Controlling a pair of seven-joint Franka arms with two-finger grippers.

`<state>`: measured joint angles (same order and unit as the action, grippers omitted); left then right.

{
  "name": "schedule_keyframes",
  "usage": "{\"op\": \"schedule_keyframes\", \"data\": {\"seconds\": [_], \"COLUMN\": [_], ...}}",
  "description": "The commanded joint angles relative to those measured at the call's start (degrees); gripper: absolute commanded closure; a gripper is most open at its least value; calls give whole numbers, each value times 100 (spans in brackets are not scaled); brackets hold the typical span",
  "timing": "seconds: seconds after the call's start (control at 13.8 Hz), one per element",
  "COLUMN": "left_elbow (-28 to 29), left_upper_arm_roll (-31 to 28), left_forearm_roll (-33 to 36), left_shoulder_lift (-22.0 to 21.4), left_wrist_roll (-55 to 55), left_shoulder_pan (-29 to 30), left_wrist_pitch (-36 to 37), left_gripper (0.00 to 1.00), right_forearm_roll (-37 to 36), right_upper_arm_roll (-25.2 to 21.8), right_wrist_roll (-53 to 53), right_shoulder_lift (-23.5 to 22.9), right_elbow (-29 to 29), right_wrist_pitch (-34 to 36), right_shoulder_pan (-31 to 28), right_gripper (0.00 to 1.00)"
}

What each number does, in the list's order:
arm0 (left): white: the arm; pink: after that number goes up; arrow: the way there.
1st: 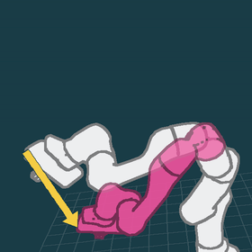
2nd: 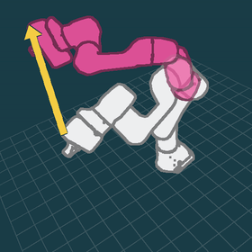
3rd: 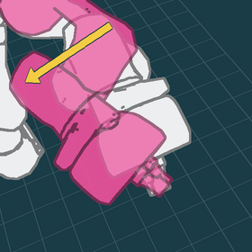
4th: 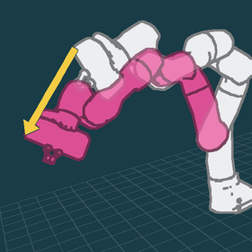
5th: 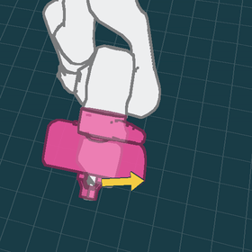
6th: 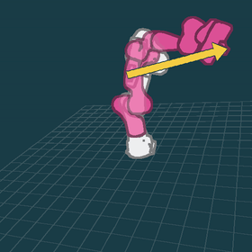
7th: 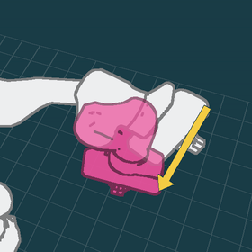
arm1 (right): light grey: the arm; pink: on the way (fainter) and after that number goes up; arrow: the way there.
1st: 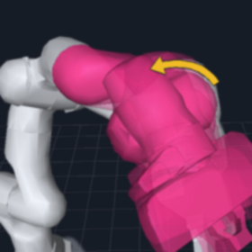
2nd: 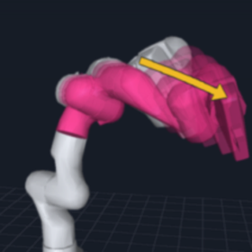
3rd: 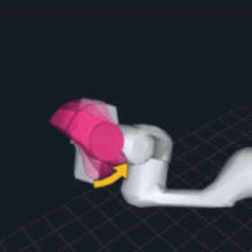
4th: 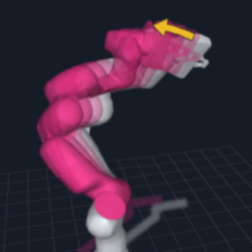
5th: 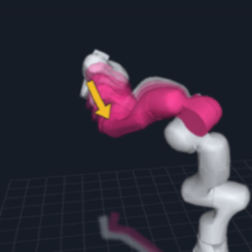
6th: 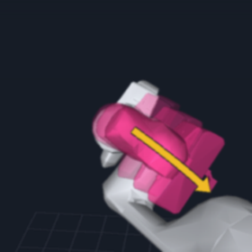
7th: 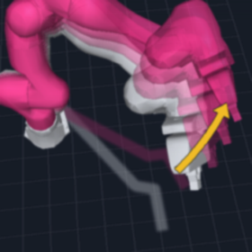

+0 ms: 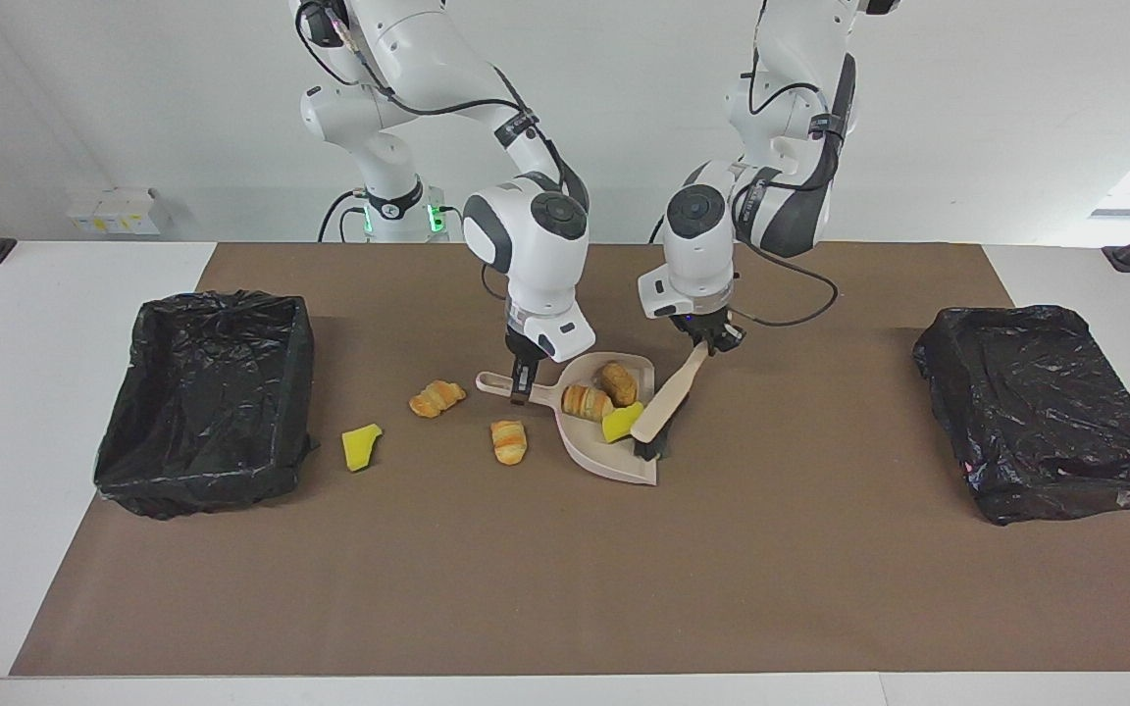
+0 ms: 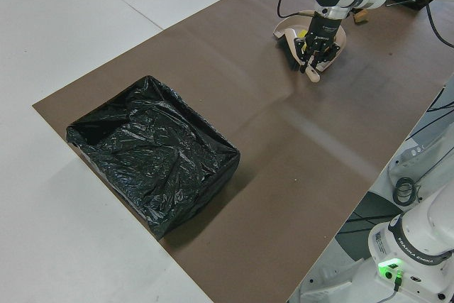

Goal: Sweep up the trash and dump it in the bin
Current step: 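Sweep the remaining sponge pieces into the dustpan with the brush again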

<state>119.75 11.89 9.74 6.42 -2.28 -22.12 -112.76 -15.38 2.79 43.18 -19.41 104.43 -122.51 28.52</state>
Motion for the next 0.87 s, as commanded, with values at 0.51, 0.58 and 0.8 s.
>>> {"op": "schedule_keyframes", "data": {"seconds": [0.51,0.58,0.8], "left_elbow": [-716,-716,-707], "left_upper_arm_roll": [-152,-143,-143], "left_forearm_roll": [-1255,-1334,-1728], "left_shoulder_lift": [-300,-299,-299], "left_wrist_roll": [288,455,790], "left_shoulder_pan": [14,15,6], "left_wrist_pitch": [607,606,615], "left_gripper": [100,100,100], "right_forearm_roll": [238,238,238], "right_upper_arm_roll": [81,81,81], "right_wrist_roll": [50,67,59], "right_shoulder_lift": [-54,-63,-63], "right_elbow": [7,7,7], "right_wrist_pitch": [-27,-79,-88], "right_shoulder_pan": [-57,-83,-101], "right_gripper": [100,100,100]}}
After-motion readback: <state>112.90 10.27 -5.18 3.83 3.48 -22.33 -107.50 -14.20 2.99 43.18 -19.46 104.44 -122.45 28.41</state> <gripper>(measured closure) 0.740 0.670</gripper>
